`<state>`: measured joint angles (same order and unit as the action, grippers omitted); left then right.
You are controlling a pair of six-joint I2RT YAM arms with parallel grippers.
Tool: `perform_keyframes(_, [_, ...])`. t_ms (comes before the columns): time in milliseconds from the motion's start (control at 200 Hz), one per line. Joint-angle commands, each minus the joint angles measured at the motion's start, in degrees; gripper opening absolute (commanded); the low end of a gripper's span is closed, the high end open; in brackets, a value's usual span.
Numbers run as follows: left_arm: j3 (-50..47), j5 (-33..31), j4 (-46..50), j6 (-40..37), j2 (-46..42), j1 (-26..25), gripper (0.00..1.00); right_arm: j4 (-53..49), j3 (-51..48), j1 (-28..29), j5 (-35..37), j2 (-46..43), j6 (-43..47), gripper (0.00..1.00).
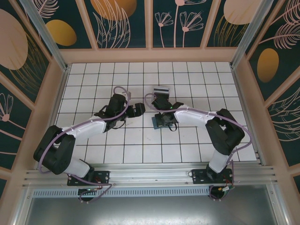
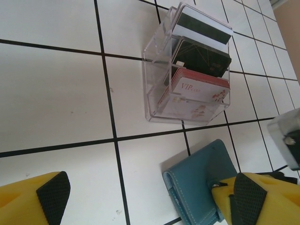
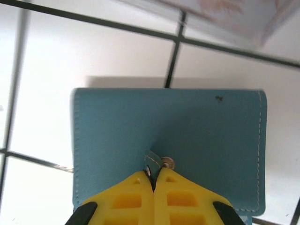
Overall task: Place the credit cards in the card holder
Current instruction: Open the button on the card holder.
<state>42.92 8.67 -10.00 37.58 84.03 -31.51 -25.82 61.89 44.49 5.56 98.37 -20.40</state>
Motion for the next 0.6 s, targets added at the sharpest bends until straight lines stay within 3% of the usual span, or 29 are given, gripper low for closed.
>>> perform_keyframes(0, [0.4, -1.3, 0.5, -1.1, -2.4, -0.3, 0.92, 4.0, 0.8, 1.6, -1.6, -6.9, 8.8, 0.05])
perform_keyframes(110, [-0.4, -3.8, 0.2, 0.0, -4.5, -0.2, 0.92, 8.2, -2.4, 2.0, -4.2, -12.1, 11.4, 0.06])
perform_keyframes(220, [-3.6, -5.7, -3.8, 2.2, -8.2, -0.3, 0.91, 11.8, -11.0, 1.9, -1.8, -18.5, 9.7, 0.06])
perform_keyframes(375, [-4.8, -2.8, -8.0, 3.5, -7.4, -0.3, 0.89, 19.7, -25.9, -0.1, -1.1, -26.7, 5.1, 0.05])
perform_keyframes(596, [-2.3, 2.2, -8.8, 3.8, -3.2, -1.3, 0.84, 27.4, -36.7, -6.9, -2.4, -35.9, -0.5, 0.03])
